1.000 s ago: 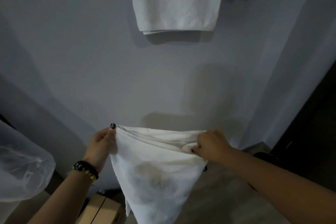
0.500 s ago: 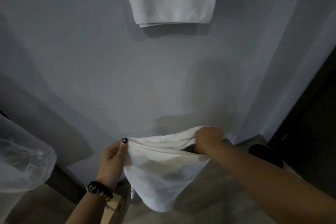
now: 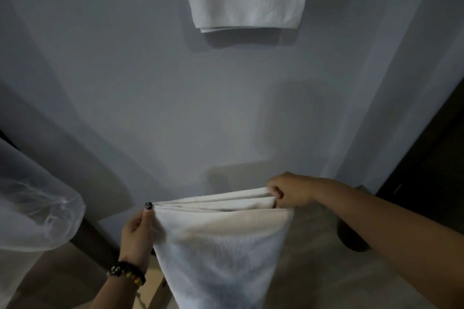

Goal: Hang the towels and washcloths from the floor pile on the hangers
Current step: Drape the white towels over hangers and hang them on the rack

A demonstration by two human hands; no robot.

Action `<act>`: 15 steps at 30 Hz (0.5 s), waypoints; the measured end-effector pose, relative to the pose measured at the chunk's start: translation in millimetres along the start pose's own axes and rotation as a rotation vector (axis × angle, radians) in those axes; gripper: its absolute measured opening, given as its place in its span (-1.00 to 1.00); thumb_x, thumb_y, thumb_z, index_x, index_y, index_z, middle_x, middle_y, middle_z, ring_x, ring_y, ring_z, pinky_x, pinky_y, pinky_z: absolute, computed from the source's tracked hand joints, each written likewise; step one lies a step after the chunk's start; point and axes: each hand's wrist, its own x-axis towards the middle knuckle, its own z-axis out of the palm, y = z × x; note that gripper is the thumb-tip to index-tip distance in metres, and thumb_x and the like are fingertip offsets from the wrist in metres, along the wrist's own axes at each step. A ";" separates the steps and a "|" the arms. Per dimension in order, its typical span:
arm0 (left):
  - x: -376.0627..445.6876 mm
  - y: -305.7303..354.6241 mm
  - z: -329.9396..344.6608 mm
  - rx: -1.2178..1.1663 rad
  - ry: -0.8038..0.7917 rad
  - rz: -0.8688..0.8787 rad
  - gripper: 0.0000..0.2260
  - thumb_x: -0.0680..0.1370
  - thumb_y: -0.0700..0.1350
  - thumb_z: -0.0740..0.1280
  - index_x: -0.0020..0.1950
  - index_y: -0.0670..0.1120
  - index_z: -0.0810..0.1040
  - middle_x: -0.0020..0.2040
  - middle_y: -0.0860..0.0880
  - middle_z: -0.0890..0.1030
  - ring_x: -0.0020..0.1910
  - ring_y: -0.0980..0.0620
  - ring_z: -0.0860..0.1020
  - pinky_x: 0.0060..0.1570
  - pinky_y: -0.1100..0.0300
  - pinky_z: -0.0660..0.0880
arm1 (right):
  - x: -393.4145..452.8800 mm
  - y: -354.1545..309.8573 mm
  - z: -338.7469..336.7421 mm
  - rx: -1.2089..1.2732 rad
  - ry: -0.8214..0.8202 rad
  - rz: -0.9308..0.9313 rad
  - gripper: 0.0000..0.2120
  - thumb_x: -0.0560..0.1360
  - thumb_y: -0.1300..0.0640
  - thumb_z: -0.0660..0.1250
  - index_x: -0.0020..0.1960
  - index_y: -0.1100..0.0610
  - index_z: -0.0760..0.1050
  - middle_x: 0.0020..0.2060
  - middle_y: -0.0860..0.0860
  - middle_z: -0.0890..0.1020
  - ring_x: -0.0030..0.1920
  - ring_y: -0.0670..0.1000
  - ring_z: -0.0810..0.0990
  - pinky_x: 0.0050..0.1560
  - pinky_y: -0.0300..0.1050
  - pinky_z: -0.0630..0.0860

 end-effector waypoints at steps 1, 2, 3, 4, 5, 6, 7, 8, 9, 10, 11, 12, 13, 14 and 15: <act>2.1 -0.8 -3.0 -0.006 0.006 0.005 -0.68 0.66 -0.09 0.17 -0.26 -0.19 0.40 -0.37 -0.10 0.27 -0.40 0.04 0.26 -0.34 0.14 0.15 | -1.5 -2.0 -0.4 -0.020 0.013 -0.039 -0.75 0.38 0.26 0.25 -0.33 -0.02 0.25 -0.37 -0.11 0.39 -0.30 -0.02 0.38 -0.28 -0.09 0.31; 4.4 -0.1 -5.8 -0.004 0.015 0.014 -0.68 0.66 -0.09 0.17 -0.25 -0.21 0.40 -0.35 -0.12 0.28 -0.36 0.00 0.25 -0.33 0.13 0.16 | -2.7 -3.2 -0.3 -0.023 0.022 -0.075 -0.74 0.40 0.30 0.20 -0.31 -0.03 0.26 -0.37 -0.10 0.40 -0.30 -0.02 0.37 -0.27 -0.08 0.31; 7.7 0.0 -8.8 -0.001 0.029 0.020 -0.67 0.66 -0.09 0.17 -0.25 -0.23 0.41 -0.34 -0.14 0.29 -0.34 -0.02 0.25 -0.31 0.13 0.18 | -4.1 -4.9 -0.9 -0.028 0.028 -0.103 -0.72 0.40 0.34 0.16 -0.29 -0.04 0.28 -0.37 -0.09 0.41 -0.31 -0.01 0.37 -0.28 -0.06 0.33; 10.0 1.8 -11.1 -0.009 0.042 0.023 -0.66 0.66 -0.09 0.17 -0.26 -0.23 0.42 -0.35 -0.14 0.31 -0.34 -0.03 0.27 -0.31 0.13 0.21 | -4.8 -5.1 -0.6 -0.042 0.030 -0.137 -0.69 0.38 0.38 0.14 -0.26 -0.05 0.31 -0.35 -0.07 0.43 -0.31 0.00 0.39 -0.28 -0.01 0.36; 12.1 3.5 -13.4 -0.025 0.047 0.020 -0.65 0.66 -0.10 0.17 -0.29 -0.21 0.41 -0.36 -0.12 0.33 -0.35 -0.02 0.28 -0.30 0.13 0.22 | -5.4 -5.9 0.0 -0.065 0.027 -0.167 -0.67 0.34 0.42 0.13 -0.22 -0.03 0.37 -0.30 -0.06 0.47 -0.27 0.01 0.43 -0.24 0.05 0.43; 12.8 6.7 -14.7 -0.046 0.042 0.019 -0.65 0.66 -0.12 0.16 -0.32 -0.18 0.40 -0.37 -0.10 0.32 -0.36 -0.01 0.27 -0.30 0.13 0.22 | -6.2 -6.5 1.1 -0.092 0.016 -0.189 -0.61 0.31 0.44 0.12 -0.15 -0.03 0.45 -0.23 -0.05 0.51 -0.21 0.03 0.48 -0.18 0.10 0.48; 13.2 9.0 -15.7 -0.066 0.031 0.021 -0.64 0.66 -0.13 0.16 -0.34 -0.15 0.39 -0.38 -0.09 0.31 -0.37 0.00 0.26 -0.30 0.13 0.21 | -7.2 -8.3 0.9 -0.122 0.004 -0.194 -0.51 0.28 0.46 0.11 -0.07 -0.05 0.53 -0.15 -0.03 0.53 -0.14 0.03 0.51 -0.12 0.11 0.50; 12.7 11.6 -15.9 -0.084 0.016 0.024 -0.63 0.66 -0.15 0.16 -0.36 -0.13 0.39 -0.39 -0.08 0.29 -0.37 0.01 0.26 -0.30 0.13 0.21 | -7.8 -9.7 0.4 -0.154 0.000 -0.188 -0.44 0.28 0.46 0.11 0.02 -0.08 0.58 -0.08 -0.01 0.53 -0.07 0.04 0.52 -0.09 0.11 0.53; 12.3 13.1 -16.2 -0.108 0.006 0.022 -0.62 0.65 -0.16 0.16 -0.38 -0.12 0.40 -0.40 -0.07 0.30 -0.36 0.01 0.27 -0.28 0.12 0.23 | -9.3 -12.2 0.2 -0.188 -0.003 -0.168 -0.43 0.31 0.44 0.12 0.08 -0.08 0.59 -0.06 -0.01 0.52 -0.04 0.05 0.53 -0.08 0.08 0.54; 11.4 14.4 -15.6 -0.141 -0.005 0.019 -0.62 0.65 -0.18 0.16 -0.38 -0.11 0.42 -0.40 -0.06 0.33 -0.35 0.01 0.30 -0.27 0.11 0.25 | -12.3 -15.4 -0.4 -0.208 0.005 -0.138 -0.51 0.35 0.39 0.13 0.07 -0.03 0.60 -0.08 -0.01 0.51 -0.03 0.07 0.54 -0.08 0.05 0.54; 9.9 15.3 -14.1 -0.172 -0.015 0.021 -0.63 0.65 -0.19 0.15 -0.36 -0.12 0.44 -0.39 -0.05 0.37 -0.33 0.02 0.33 -0.24 0.11 0.28 | -14.3 -17.4 0.0 -0.228 0.032 -0.091 -0.65 0.39 0.31 0.15 -0.01 0.04 0.61 -0.11 0.00 0.49 -0.05 0.09 0.55 -0.11 0.01 0.54; 7.7 17.0 -11.4 -0.193 -0.025 0.033 -0.65 0.65 -0.20 0.14 -0.33 -0.13 0.46 -0.38 -0.03 0.41 -0.31 0.03 0.36 -0.22 0.12 0.31 | -16.3 -19.2 1.2 -0.259 0.072 -0.042 -0.79 0.41 0.21 0.18 -0.11 0.11 0.59 -0.14 0.02 0.50 -0.09 0.10 0.56 -0.15 -0.05 0.52; 6.1 17.8 -7.8 -0.202 -0.037 0.048 -0.64 0.65 -0.21 0.14 -0.33 -0.12 0.47 -0.40 0.01 0.43 -0.32 0.06 0.38 -0.22 0.15 0.33 | -15.9 -19.8 3.8 -0.297 0.112 0.002 -0.82 0.42 0.09 0.20 -0.19 0.14 0.55 -0.17 0.05 0.51 -0.12 0.11 0.57 -0.20 -0.10 0.49; 4.3 19.1 -3.4 -0.196 -0.051 0.066 -0.60 0.65 -0.22 0.13 -0.37 -0.09 0.49 -0.44 0.06 0.44 -0.36 0.10 0.39 -0.26 0.20 0.36 | -16.0 -21.0 7.3 -0.329 0.139 0.041 -0.77 0.43 0.00 0.22 -0.22 0.14 0.52 -0.17 0.07 0.53 -0.13 0.12 0.58 -0.21 -0.13 0.45; 3.4 19.9 0.3 -0.191 -0.062 0.077 -0.54 0.65 -0.22 0.12 -0.43 -0.07 0.52 -0.48 0.10 0.44 -0.41 0.15 0.40 -0.33 0.27 0.38 | -14.6 -21.9 10.6 -0.335 0.160 0.086 -0.72 0.45 -0.08 0.22 -0.20 0.14 0.52 -0.13 0.09 0.57 -0.09 0.12 0.59 -0.18 -0.14 0.44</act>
